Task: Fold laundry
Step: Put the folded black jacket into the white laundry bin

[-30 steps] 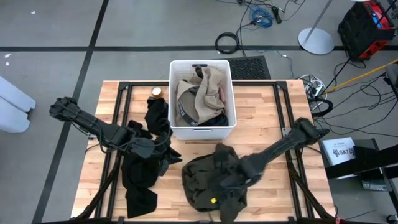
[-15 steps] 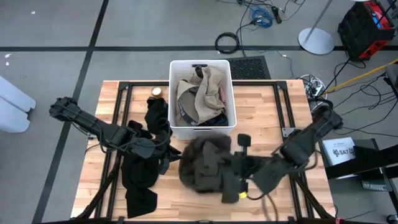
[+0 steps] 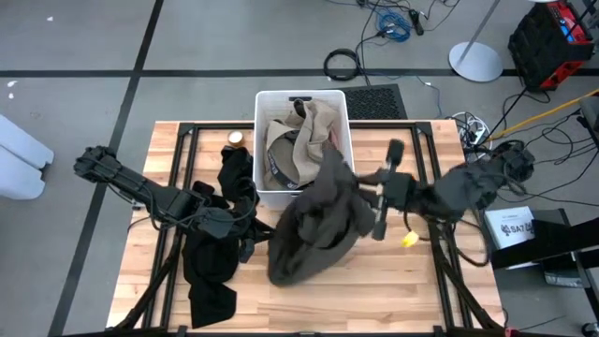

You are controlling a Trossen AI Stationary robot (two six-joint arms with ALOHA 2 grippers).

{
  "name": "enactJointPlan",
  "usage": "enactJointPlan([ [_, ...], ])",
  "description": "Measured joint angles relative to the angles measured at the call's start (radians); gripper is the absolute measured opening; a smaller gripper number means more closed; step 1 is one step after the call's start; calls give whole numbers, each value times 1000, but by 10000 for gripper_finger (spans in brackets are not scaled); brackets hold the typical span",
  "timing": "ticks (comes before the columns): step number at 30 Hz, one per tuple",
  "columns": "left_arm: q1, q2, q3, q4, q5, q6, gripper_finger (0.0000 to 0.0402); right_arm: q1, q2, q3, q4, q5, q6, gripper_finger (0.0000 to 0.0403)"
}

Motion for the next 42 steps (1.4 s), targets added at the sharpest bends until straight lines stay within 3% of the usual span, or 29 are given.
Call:
enactJointPlan([
  [3,-2,0,-5,-5,-3,3,121,-17,14,0,-244,-188,198,11],
  [9,-10,1,-5,-44,-3,18,121,33,124,-2,-566,-332,522,11],
  [14,-34,14,-5,-46,-53,18,121,77,256,-3,-543,-576,595,11],
  [20,-38,31,-5,-45,-117,18,121,61,449,-3,-342,-748,484,11],
  [23,-38,31,-5,-45,-114,18,121,28,535,-3,-280,-750,413,11],
  [29,-38,31,-5,-51,-81,18,121,-60,671,-3,-290,-565,377,46],
  [36,-38,31,-5,-53,-80,18,121,-116,751,-3,-218,-559,261,106],
  [42,-40,31,-5,-55,-77,18,121,-134,802,-3,-123,-550,14,141],
])
